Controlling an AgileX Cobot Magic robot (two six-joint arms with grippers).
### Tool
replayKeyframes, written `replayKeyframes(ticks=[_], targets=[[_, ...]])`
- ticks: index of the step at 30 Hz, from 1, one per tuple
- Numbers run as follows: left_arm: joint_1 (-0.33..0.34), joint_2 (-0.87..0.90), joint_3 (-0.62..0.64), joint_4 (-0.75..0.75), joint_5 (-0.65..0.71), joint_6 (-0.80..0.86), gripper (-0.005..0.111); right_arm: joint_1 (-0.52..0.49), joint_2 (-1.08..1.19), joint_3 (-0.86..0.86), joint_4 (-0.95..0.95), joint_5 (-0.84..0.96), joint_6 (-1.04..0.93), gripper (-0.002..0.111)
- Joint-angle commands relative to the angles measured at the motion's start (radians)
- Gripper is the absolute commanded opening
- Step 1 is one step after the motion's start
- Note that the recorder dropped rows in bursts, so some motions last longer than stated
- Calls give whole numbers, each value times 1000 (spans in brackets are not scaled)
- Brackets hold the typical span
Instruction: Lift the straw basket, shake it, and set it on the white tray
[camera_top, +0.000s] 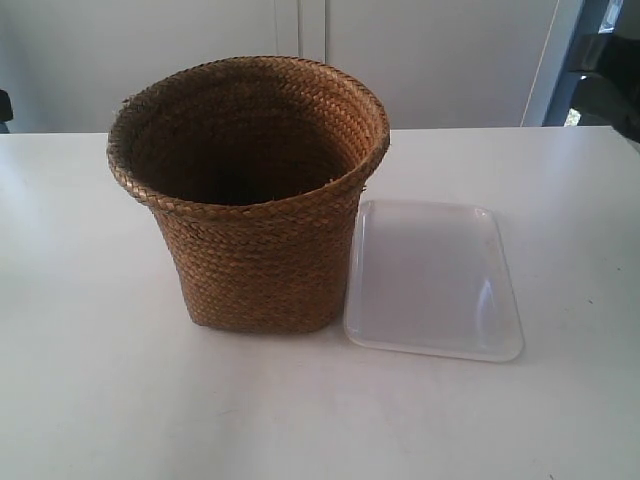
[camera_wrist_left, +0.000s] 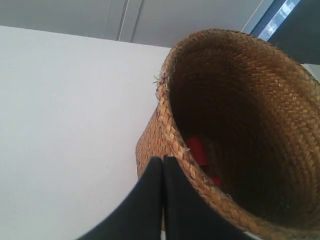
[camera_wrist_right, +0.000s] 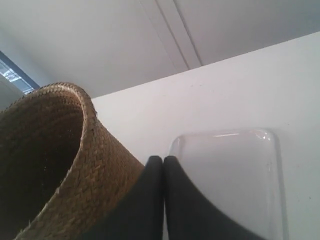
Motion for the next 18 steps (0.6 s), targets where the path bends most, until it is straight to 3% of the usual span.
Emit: replayKeyframes(ticks=[1, 6, 12, 18], targets=[[3, -1, -9, 0, 28, 14, 0, -2, 6, -7, -5, 44, -83, 0], [3, 63, -96, 2, 3, 118, 0, -2, 61, -74, -11, 42, -94, 0], [3, 301, -345, 54, 283, 112, 0, -2, 227, -280, -13, 194, -118, 2], [3, 491, -558, 24, 470, 103, 0, -2, 378, -472, -13, 337, -121, 22]])
